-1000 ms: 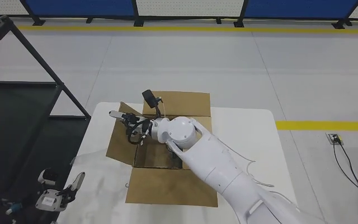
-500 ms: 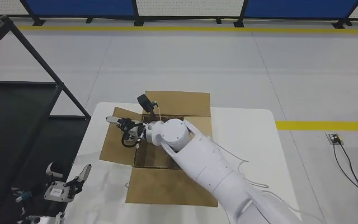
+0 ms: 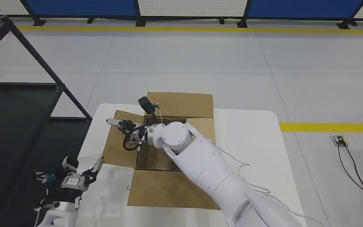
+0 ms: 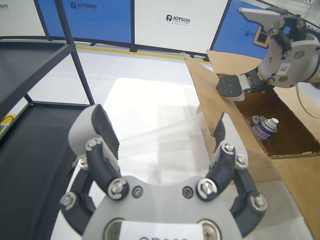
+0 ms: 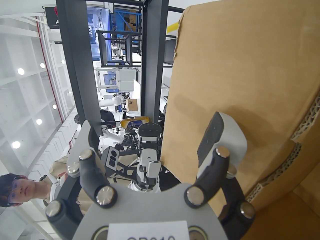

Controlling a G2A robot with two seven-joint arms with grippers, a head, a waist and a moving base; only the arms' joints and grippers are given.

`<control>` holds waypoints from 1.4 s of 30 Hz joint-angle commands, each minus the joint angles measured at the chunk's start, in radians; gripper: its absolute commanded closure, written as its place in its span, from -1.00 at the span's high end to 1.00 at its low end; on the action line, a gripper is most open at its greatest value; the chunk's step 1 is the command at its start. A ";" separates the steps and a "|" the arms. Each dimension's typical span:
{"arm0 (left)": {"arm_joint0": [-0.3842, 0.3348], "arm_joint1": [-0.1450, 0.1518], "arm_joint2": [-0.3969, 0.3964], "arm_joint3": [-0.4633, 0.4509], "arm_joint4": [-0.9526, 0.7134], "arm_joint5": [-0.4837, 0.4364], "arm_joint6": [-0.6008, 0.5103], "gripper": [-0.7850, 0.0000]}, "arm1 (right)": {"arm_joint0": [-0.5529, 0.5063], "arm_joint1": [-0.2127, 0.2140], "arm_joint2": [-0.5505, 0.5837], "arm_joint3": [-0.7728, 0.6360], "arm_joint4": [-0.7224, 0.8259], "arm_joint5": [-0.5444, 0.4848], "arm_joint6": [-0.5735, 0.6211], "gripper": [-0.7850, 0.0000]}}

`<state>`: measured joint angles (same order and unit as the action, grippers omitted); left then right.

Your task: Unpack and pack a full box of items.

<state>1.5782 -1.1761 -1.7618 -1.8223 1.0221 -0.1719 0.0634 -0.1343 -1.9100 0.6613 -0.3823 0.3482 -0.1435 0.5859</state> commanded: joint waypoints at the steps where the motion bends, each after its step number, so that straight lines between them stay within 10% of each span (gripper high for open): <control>1: -0.007 0.000 0.006 0.014 0.006 0.002 -0.005 1.00 | -0.001 0.000 0.007 -0.001 -0.004 -0.020 0.004 1.00; 14: -0.038 -0.002 0.024 0.088 0.037 0.012 -0.023 1.00 | -0.033 0.039 0.078 -0.060 -0.039 -0.195 0.079 1.00; 42: -0.050 -0.007 0.039 0.151 0.052 0.012 -0.025 1.00 | -0.151 0.127 0.221 -0.272 -0.137 -0.164 0.177 1.00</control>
<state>1.5279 -1.1832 -1.7234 -1.6706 1.0726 -0.1587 0.0383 -0.2809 -1.7847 0.8790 -0.6480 0.2138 -0.3086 0.7604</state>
